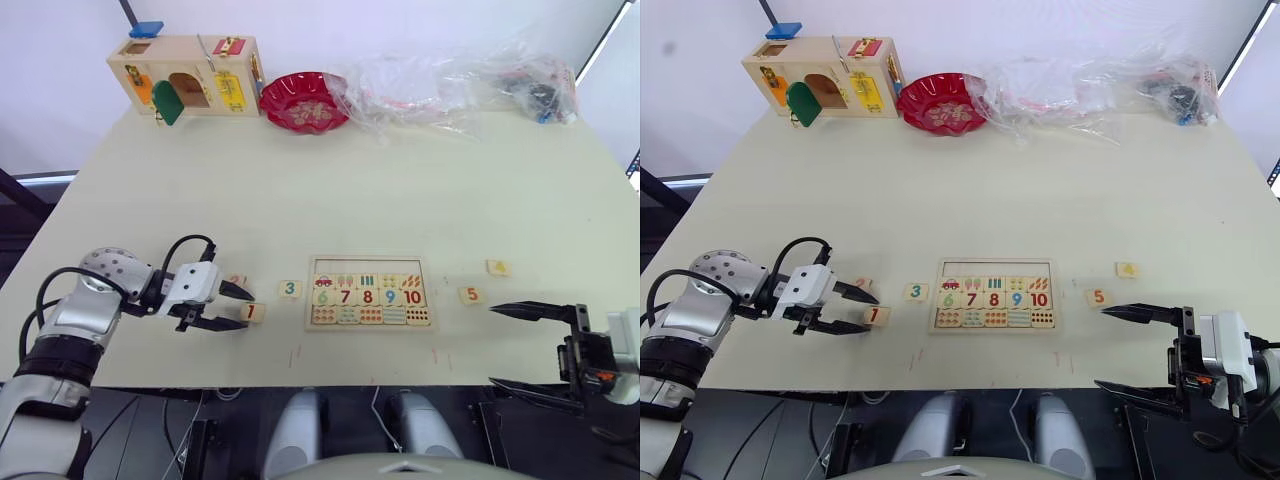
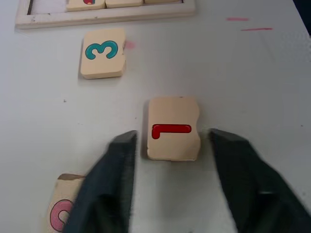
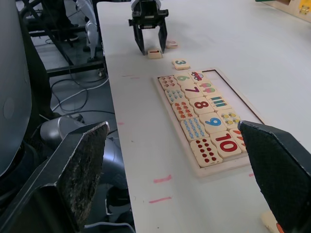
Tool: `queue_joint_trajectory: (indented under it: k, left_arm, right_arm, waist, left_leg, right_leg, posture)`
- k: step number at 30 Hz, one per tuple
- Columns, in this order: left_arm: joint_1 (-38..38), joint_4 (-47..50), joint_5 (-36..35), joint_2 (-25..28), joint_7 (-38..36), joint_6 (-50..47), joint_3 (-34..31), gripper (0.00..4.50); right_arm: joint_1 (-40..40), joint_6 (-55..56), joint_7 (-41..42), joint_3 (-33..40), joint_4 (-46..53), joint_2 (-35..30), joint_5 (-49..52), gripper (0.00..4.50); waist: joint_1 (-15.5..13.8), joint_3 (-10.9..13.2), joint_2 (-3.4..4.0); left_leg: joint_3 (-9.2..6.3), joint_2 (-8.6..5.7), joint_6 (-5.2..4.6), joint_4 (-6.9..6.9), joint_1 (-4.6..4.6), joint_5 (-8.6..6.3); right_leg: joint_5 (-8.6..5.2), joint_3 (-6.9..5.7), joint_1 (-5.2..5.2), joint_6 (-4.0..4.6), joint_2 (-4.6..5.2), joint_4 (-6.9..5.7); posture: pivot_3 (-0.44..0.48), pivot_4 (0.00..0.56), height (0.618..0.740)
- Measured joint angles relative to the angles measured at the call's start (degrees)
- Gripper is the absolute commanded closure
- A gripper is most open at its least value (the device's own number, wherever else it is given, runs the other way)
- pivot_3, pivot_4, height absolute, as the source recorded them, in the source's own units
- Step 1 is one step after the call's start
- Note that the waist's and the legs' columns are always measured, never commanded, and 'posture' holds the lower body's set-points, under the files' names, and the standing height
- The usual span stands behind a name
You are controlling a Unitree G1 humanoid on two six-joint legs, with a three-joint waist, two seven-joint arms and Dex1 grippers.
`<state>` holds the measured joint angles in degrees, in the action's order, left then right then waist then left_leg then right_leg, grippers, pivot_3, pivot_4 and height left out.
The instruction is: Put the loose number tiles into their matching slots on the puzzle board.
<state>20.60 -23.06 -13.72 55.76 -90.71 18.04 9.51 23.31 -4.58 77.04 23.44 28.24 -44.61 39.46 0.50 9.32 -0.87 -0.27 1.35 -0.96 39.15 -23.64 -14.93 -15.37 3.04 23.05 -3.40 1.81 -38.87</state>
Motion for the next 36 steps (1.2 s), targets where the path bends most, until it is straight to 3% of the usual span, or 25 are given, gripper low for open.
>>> queue_joint_trajectory:
  k: [8, 17, 20, 25, 29, 36]
  left_arm:
    - [-0.75, 1.66, -0.01, 0.39, 0.42, -1.12, -0.68, 3.53]
    - [-2.25, 16.84, -4.13, 5.82, 2.11, -15.64, -4.76, 3.53]
    - [4.58, 28.21, -4.60, 7.87, 5.15, -29.68, -4.29, 3.53]
    - [19.43, 34.41, -1.02, 4.41, 7.70, -47.53, 4.05, 3.53]
    - [23.60, 34.44, 2.47, 2.34, 8.53, -54.02, 9.56, 3.53]
    - [26.11, 33.37, 7.57, -1.70, 10.58, -55.21, 14.29, 3.53]
  right_arm:
    - [0.11, 0.10, -0.47, 0.00, 0.10, 0.03, -0.25, 0.00]
    - [1.05, 0.20, -2.80, 0.26, 0.50, 0.85, -0.20, 0.00]
    - [1.22, -0.13, -4.93, 1.64, 1.41, 1.64, 0.64, 0.00]
    - [1.62, -0.39, -7.26, 2.36, 3.59, 2.33, 1.25, 0.00]
    - [3.23, -0.91, -9.09, 2.34, 5.16, 2.88, 1.29, 0.00]
    - [3.51, -4.02, -13.54, 2.28, 9.32, 3.14, 2.57, 0.00]
  waist:
    - [0.07, 0.00, 0.01]
    - [0.02, 0.04, -0.05]
    - [-0.06, 0.05, -0.04]
    - [-0.07, 0.06, -0.07]
    - [0.46, 0.07, -0.07]
    - [0.02, 0.08, -0.09]
  left_leg:
    - [-0.02, 0.02, 0.00, 0.00, -0.01, 0.00]
    - [-0.06, 0.13, 0.00, 0.01, -0.05, 0.00]
    - [-0.04, 0.00, 0.00, 0.02, -0.05, 0.00]
    - [0.05, -0.06, 0.00, 0.05, -0.09, 0.00]
    - [-0.03, -0.03, 0.00, 0.03, -0.08, 0.00]
    - [-0.04, -0.04, 0.00, 0.08, -0.09, 0.00]
  right_leg:
    - [0.00, 0.00, 0.00, 0.00, -0.01, 0.00]
    - [0.00, -0.01, 0.01, 0.00, 0.00, 0.02]
    - [-0.01, -0.01, 0.00, -0.01, -0.02, 0.03]
    - [-0.05, -0.02, -0.01, -0.07, -0.08, 0.02]
    - [-0.05, 0.03, 0.01, -0.05, -0.14, 0.01]
    - [-0.05, 0.04, 0.01, -0.06, -0.12, 0.02]
  posture:
    - [0.000, 0.150, 0.740]
    - [0.000, 0.150, 0.740]
    - [0.000, 0.150, 0.740]
    - [0.000, 0.150, 0.740]
    - [0.000, 0.150, 0.740]
    - [0.000, 0.150, 0.740]
